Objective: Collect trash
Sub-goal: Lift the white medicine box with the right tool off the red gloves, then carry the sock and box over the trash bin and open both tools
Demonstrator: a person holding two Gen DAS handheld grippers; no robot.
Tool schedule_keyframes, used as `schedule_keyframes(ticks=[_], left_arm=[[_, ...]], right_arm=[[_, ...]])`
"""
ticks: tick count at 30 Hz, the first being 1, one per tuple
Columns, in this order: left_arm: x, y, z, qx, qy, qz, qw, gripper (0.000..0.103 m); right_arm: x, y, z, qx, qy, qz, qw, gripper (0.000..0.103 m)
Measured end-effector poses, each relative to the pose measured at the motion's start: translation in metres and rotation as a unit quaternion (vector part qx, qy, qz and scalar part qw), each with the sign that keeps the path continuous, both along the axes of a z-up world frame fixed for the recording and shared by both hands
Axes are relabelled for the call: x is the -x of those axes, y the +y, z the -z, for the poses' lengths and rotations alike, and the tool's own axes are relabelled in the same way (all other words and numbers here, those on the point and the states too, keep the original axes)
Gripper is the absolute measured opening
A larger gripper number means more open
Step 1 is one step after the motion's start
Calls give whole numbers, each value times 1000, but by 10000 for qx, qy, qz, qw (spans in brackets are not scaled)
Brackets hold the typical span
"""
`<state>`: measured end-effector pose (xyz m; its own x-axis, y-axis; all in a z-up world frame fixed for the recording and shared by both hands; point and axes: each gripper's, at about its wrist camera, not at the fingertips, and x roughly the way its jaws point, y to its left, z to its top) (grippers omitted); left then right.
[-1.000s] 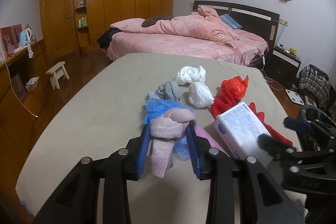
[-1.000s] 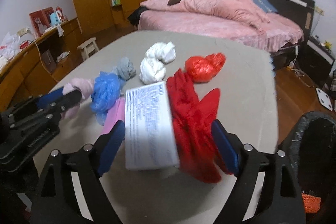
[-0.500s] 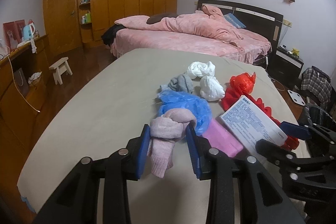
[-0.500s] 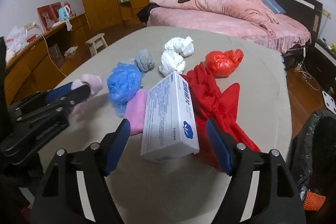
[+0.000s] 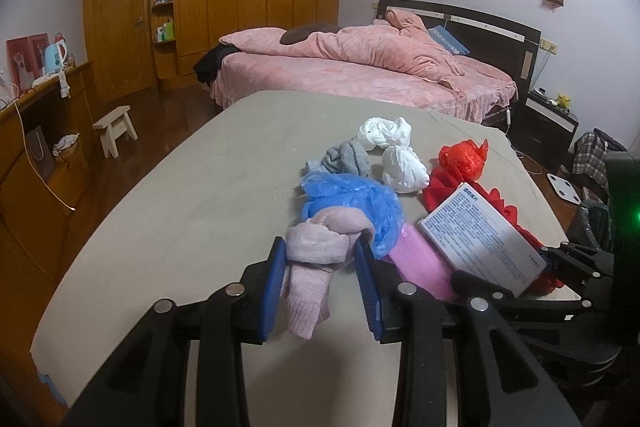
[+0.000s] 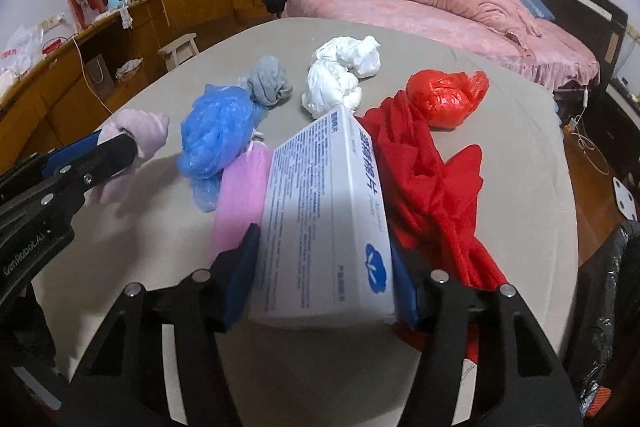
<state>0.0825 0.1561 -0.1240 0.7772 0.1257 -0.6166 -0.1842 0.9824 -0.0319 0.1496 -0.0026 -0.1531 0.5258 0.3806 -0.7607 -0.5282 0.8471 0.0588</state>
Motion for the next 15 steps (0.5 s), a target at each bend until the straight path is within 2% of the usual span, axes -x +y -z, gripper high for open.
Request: schedule_keyframes(ticks=[10, 15], left_arm=[[5, -11, -20, -23, -222, 67, 9997, 35], [8, -29, -39, -59, -423, 238, 9988, 35]], right_arm=[[24, -21, -54, -578, -450, -59, 9973, 57], [34, -46, -75, -718, -610, 158, 9954, 57]])
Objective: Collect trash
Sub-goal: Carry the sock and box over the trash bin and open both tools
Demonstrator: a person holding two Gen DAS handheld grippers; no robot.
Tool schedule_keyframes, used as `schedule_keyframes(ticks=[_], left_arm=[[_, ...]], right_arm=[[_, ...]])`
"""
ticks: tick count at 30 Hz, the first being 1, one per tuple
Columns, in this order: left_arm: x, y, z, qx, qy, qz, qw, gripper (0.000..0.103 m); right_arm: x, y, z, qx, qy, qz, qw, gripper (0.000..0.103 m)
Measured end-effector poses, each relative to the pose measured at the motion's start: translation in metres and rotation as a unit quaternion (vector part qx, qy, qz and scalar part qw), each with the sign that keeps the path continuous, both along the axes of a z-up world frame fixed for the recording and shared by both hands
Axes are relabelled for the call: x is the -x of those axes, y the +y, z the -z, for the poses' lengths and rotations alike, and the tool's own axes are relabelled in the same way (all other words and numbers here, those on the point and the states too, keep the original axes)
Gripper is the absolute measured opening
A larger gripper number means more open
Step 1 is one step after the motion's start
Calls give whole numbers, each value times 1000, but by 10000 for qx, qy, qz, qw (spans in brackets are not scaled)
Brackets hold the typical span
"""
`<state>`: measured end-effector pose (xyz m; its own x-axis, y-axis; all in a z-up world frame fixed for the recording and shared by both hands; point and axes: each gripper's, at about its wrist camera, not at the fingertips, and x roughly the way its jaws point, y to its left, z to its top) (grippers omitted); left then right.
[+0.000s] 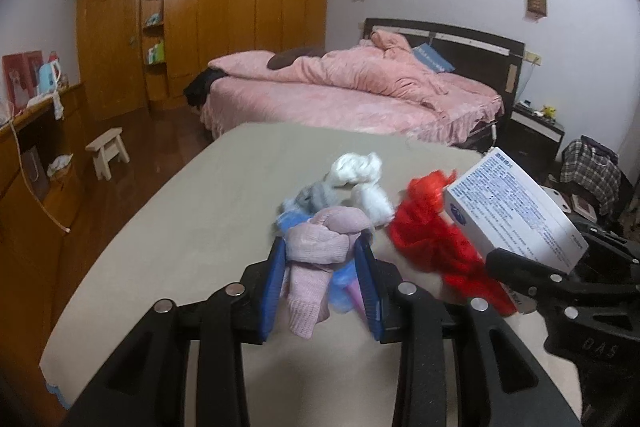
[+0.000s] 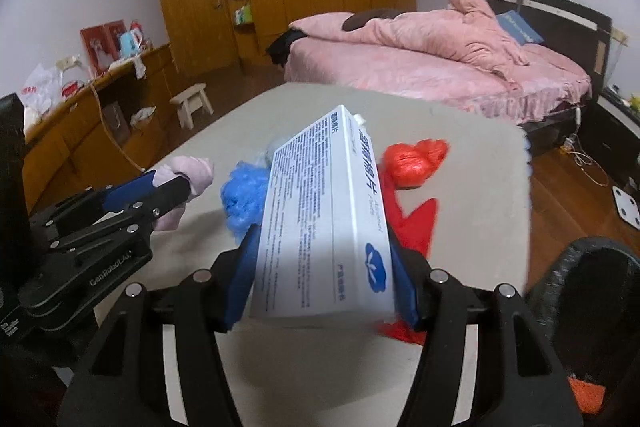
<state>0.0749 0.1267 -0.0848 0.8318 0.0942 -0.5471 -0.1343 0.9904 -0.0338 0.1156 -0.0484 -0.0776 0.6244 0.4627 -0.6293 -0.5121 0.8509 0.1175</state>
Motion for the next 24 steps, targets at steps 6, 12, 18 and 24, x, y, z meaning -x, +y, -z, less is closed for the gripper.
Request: schedule_keyframes(ticks=[6, 12, 18, 24], left_arm=[[-4, -36, -17, -20, -151, 413, 9990, 35], [-10, -84, -24, 46, -194, 938, 9954, 35], [-17, -142, -28, 106, -219, 1629, 9863, 35], [-23, -198, -29, 194, -225, 2240, 9741, 35]], right_arm=[[2, -46, -20, -112, -151, 533, 9984, 57], [9, -101, -29, -105, -259, 1056, 9940, 57], [21, -165, -28, -100, -237, 1721, 9847, 57], [32, -221, -23, 37, -264, 2338, 9719, 57]])
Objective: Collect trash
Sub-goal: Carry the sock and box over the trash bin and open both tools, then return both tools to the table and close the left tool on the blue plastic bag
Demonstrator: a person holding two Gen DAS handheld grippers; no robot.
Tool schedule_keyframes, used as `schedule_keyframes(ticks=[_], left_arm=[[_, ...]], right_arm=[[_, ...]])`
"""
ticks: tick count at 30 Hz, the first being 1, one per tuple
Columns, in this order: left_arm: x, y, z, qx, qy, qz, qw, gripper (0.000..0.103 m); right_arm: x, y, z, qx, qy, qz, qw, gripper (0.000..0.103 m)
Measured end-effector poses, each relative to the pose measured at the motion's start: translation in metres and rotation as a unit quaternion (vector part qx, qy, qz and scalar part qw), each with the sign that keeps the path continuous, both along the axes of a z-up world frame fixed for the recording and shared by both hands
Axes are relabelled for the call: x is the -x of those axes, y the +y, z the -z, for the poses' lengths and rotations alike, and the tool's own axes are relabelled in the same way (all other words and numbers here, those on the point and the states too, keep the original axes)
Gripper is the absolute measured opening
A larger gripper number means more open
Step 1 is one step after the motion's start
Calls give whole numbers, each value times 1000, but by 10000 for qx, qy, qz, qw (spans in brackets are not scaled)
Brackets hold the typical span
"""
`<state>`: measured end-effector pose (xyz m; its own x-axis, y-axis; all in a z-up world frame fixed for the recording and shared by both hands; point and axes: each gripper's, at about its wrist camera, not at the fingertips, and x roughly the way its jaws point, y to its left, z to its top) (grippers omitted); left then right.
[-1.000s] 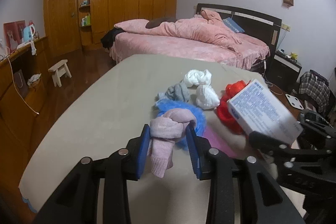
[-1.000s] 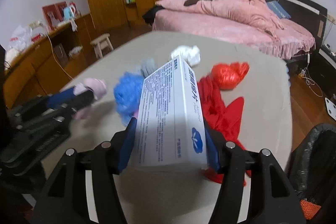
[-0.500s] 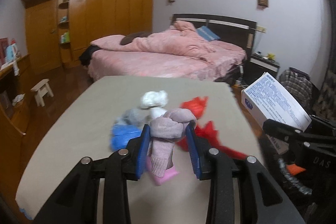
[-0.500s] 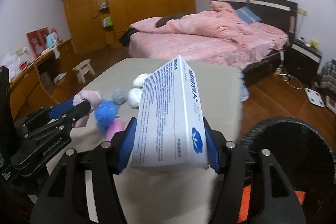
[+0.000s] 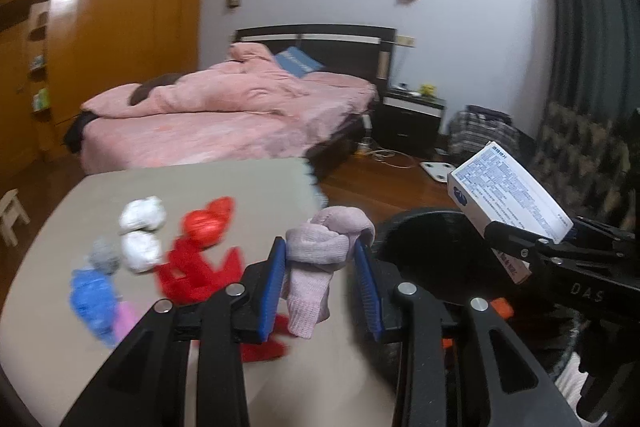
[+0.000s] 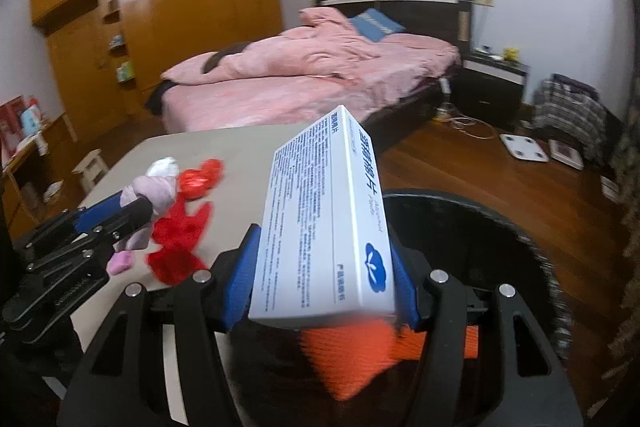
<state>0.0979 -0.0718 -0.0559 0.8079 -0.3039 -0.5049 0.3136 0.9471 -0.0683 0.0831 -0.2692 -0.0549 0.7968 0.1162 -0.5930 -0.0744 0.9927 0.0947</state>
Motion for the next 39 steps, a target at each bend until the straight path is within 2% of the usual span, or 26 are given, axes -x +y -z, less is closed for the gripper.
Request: schedule_keyframes(ticks=[9, 12, 14, 16, 18, 19, 23, 31, 39], left_arm=[[-7, -74, 2, 157, 33, 869, 9961, 36], [-11, -88, 4, 202, 82, 1100, 9937, 43], [-12, -89, 6, 245, 102, 1194, 9925, 60], [-13, -88, 7, 275, 98, 1223, 9921, 65], [-13, -84, 6, 272, 98, 1200, 9924, 67], [-13, -80, 5, 260, 89, 1146, 9930, 69], [-12, -54, 4, 158, -43, 811, 9966, 80], [-5, 23, 3, -145, -221, -85, 9996, 87], [0, 97, 14, -383, -157, -1007, 9941, 88]], right_arm=[[16, -58, 10, 51, 30, 691, 9976, 58], [21, -71, 12, 114, 7, 886, 9960, 59], [25, -79, 12, 121, -29, 1002, 9949, 66], [29, -85, 13, 147, -99, 1146, 9933, 78], [30, -88, 12, 162, -150, 1219, 9923, 83], [30, -88, 12, 159, -159, 1230, 9922, 90], [33, -81, 8, 181, -281, 1258, 9915, 98], [20, -29, 5, 201, -366, 800, 9959, 98], [-15, 58, 6, -57, -358, -130, 9993, 98]])
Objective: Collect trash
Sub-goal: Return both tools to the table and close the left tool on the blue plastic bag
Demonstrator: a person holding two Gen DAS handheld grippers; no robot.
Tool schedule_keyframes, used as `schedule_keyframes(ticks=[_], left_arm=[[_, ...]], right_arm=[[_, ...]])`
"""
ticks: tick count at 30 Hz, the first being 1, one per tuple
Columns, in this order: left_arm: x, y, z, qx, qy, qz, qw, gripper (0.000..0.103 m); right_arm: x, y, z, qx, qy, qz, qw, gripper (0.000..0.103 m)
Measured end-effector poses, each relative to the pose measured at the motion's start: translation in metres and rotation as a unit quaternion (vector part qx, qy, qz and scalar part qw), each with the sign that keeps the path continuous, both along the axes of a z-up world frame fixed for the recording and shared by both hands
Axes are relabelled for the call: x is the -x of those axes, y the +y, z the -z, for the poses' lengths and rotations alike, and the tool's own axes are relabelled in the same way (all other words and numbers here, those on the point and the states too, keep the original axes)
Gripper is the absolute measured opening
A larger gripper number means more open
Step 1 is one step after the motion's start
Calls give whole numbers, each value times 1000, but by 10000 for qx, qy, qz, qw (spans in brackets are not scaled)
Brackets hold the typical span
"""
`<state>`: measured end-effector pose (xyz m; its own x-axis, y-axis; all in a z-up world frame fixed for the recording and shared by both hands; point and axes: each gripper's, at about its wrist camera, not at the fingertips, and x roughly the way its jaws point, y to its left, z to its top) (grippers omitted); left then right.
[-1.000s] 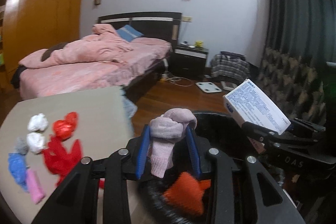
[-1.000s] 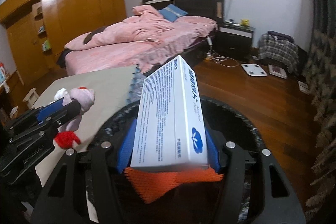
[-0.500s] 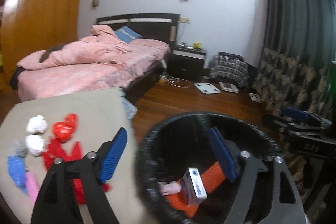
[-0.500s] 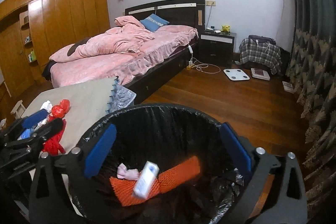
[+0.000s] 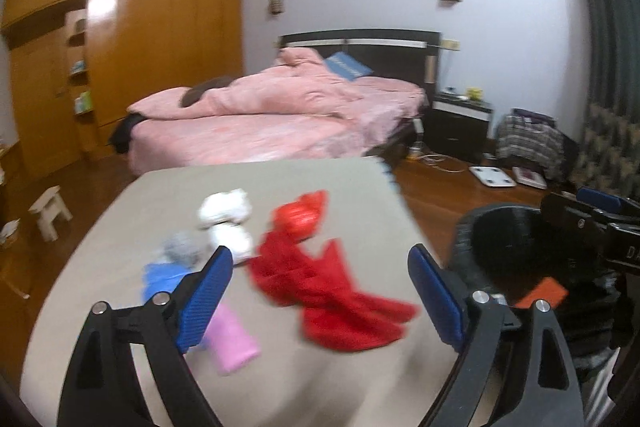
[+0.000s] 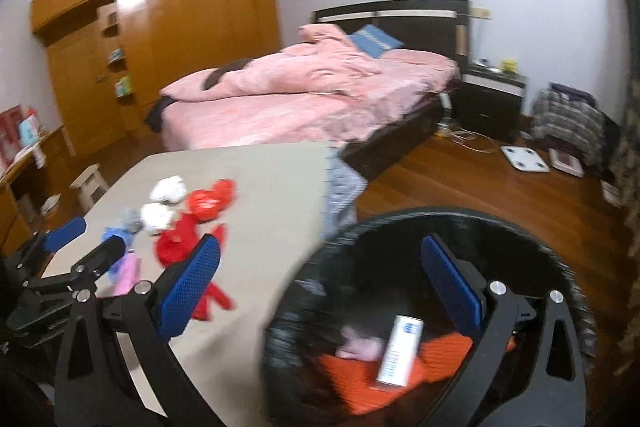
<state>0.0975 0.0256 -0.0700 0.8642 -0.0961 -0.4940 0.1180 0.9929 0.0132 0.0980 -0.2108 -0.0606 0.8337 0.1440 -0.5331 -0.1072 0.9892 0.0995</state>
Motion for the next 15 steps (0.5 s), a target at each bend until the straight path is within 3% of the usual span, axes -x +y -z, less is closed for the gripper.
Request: schedule_keyframes(ticks=[8, 15], left_arm=[[-8, 76, 23, -115, 192, -932, 9954, 87], [-25, 109, 47, -110, 486, -1243, 9910, 83]], right_arm=[[-28, 72, 11, -21, 55, -709, 9975, 98], [-45, 107, 29, 133, 183, -960, 9951, 98]])
